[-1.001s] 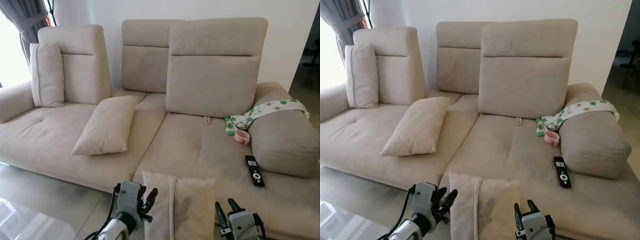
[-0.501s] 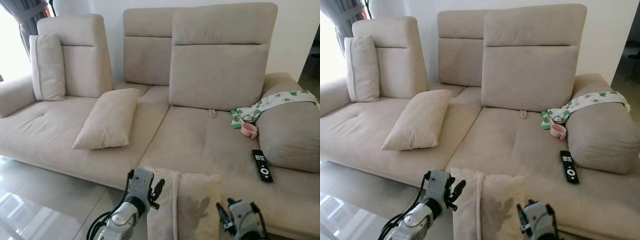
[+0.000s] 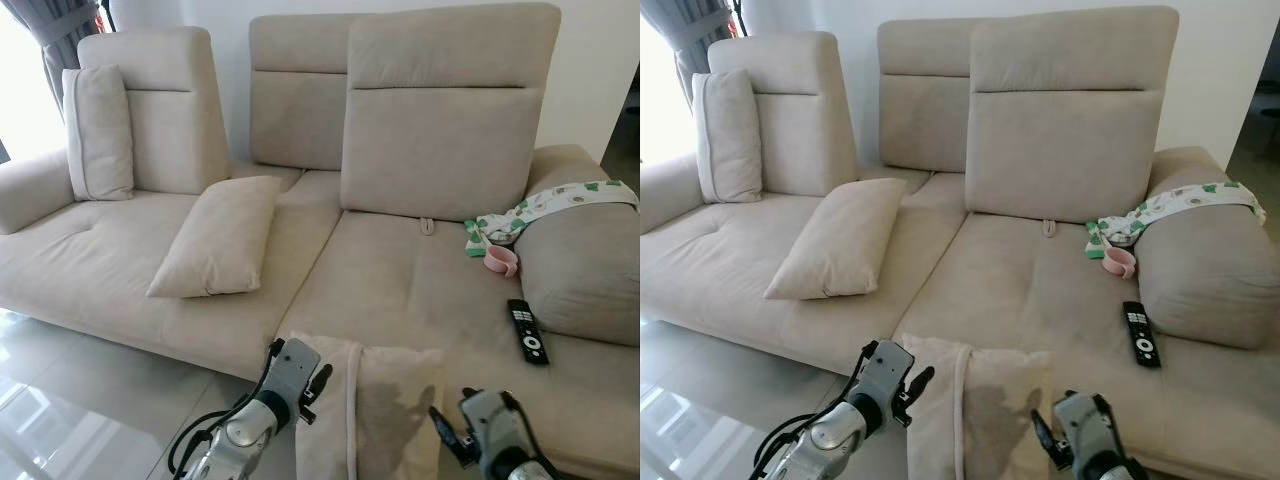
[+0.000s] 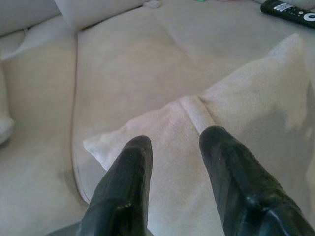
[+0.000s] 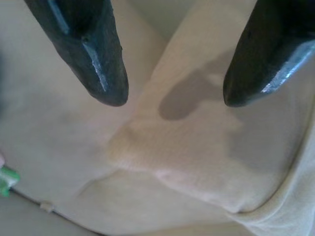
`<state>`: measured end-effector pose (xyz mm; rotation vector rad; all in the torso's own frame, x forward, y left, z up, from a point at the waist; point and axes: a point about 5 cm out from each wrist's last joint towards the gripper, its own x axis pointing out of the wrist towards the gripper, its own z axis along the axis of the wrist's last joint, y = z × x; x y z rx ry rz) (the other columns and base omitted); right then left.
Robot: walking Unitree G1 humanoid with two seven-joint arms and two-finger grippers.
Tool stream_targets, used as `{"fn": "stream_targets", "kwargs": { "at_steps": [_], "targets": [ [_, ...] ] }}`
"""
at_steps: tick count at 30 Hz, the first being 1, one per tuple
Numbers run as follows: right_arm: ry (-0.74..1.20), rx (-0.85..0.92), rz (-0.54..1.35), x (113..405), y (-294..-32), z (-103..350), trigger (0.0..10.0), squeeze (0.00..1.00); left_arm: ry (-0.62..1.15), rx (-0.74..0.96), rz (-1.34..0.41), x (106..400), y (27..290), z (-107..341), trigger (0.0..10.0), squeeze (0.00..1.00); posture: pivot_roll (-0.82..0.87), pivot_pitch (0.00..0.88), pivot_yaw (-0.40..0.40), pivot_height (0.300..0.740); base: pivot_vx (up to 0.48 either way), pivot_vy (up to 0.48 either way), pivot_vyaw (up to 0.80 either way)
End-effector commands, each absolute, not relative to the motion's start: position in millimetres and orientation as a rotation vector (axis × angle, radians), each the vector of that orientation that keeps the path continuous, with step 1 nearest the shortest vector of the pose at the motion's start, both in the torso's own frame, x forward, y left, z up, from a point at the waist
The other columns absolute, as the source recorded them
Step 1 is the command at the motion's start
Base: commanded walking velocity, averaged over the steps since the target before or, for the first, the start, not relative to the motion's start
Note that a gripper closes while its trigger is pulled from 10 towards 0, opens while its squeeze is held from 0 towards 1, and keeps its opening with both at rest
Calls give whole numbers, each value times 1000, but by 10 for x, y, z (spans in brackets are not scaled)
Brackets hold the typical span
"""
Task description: Move the pillow to the sofa from floor
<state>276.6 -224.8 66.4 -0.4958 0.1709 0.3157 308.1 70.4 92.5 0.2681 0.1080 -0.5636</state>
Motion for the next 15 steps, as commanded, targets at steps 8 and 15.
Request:
{"fn": "stream_targets", "kwargs": {
  "at_steps": [8,15],
  "targets": [
    [192,-704,391,3187,-2232,825,10000,0,39,469,-637,2972,663,988,10000,0,190,73,92,497,0,0,0],
    [185,-742,390,3242,-2289,901,10000,0,46,482,-632,2912,741,996,10000,0,219,106,100,497,0,0,0]
  ]
}}
